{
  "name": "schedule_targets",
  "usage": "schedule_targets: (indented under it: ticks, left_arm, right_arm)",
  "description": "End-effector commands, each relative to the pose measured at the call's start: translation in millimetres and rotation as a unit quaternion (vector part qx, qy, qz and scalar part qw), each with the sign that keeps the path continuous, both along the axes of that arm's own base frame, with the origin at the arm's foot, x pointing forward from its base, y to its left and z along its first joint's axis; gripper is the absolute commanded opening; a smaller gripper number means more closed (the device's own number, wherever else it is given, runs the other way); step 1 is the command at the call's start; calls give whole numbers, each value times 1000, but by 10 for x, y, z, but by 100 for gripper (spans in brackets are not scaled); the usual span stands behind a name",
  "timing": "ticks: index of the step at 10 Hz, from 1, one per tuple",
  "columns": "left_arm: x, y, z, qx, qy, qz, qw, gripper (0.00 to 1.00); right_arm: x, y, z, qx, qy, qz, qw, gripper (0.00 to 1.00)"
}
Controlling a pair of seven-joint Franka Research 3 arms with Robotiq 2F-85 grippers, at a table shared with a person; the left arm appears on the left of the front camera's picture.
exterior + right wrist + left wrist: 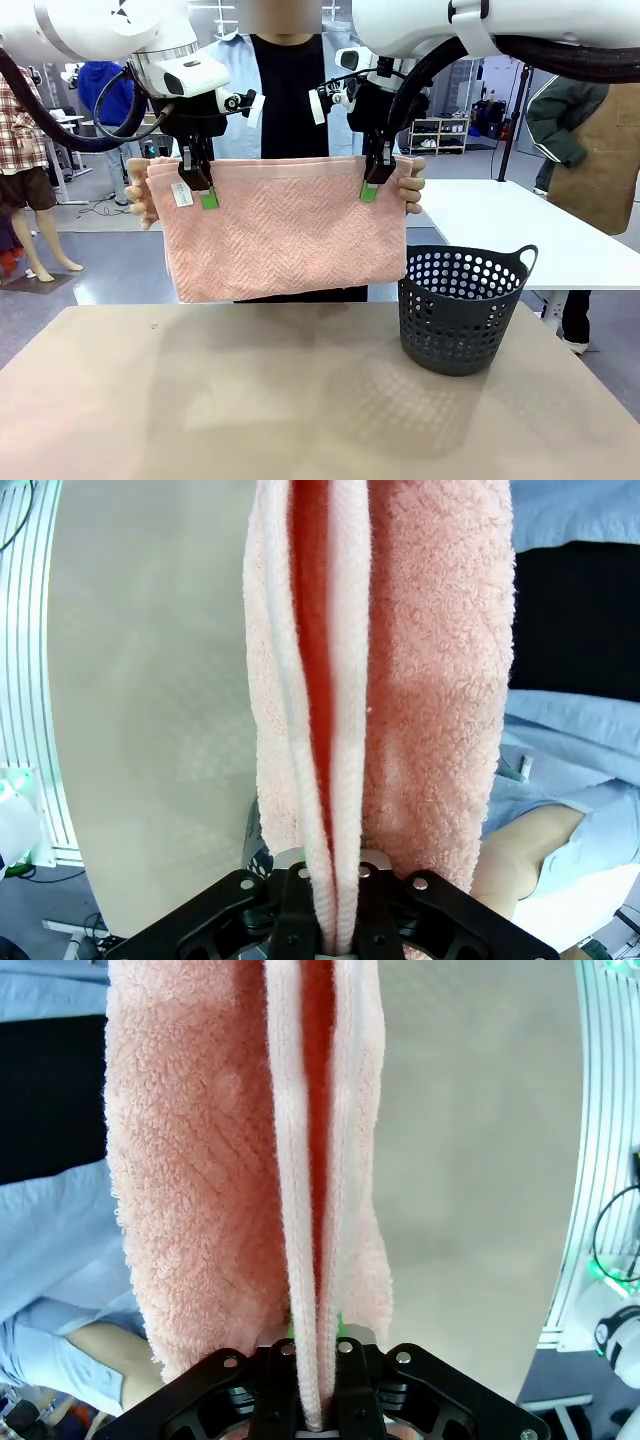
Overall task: Fold the towel.
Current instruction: Release the end of the 100 cm Hotel Towel you were holding.
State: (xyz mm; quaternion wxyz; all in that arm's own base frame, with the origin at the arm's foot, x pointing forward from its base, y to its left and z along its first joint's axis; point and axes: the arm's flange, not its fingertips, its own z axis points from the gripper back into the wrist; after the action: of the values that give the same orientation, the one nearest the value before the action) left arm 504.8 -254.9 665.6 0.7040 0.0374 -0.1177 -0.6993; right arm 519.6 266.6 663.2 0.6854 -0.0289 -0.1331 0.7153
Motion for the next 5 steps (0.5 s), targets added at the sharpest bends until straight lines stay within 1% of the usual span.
schedule_targets:
  ticks: [1,5]
  left_arm:
    - [-1,8,12,4,-4,2,1000,0]
    - [-1,8,12,4,-4,2,1000,0]
  right_arm:
    - [5,-12,7,-1,-2,0,1000,0]
    - [5,-12,7,-1,-2,0,1000,0]
